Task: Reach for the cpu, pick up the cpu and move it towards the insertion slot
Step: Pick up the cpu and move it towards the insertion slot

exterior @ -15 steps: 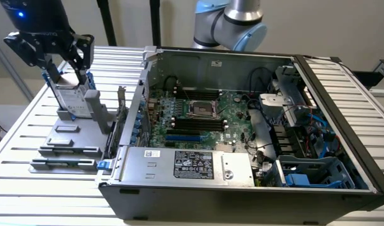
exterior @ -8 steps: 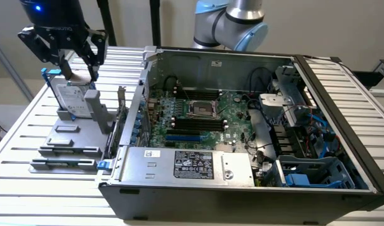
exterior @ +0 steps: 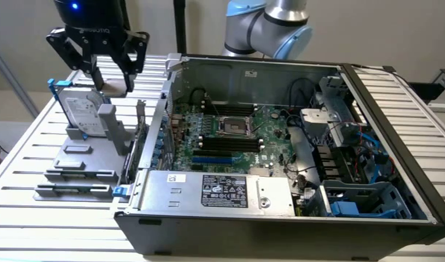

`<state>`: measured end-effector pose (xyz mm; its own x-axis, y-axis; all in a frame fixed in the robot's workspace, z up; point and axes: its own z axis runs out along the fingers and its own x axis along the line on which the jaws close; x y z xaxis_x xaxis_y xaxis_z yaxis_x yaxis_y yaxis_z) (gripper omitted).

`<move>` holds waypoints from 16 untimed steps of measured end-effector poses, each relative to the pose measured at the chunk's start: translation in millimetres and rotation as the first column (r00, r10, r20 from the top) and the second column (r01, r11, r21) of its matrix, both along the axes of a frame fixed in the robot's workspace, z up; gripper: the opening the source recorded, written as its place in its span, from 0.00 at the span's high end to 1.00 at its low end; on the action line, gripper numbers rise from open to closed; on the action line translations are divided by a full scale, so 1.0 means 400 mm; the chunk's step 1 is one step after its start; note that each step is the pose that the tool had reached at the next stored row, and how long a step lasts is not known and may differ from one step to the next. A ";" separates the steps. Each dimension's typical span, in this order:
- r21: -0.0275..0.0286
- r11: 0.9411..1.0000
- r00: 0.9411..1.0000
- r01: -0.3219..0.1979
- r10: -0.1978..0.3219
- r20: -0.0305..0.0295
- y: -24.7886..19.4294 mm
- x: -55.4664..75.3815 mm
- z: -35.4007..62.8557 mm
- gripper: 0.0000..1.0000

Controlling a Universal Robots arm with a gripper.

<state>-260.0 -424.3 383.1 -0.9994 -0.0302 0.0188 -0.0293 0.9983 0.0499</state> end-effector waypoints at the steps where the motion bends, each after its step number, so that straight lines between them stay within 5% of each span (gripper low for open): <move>1: 0.000 1.000 1.000 0.000 0.000 0.000 0.000 0.012 0.001 0.45; 16: 0.002 1.000 1.000 0.000 0.000 0.000 0.006 0.181 0.003 0.45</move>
<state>-187.5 -422.0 384.3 -0.9994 -0.0304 0.0189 -0.0294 0.9982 0.0515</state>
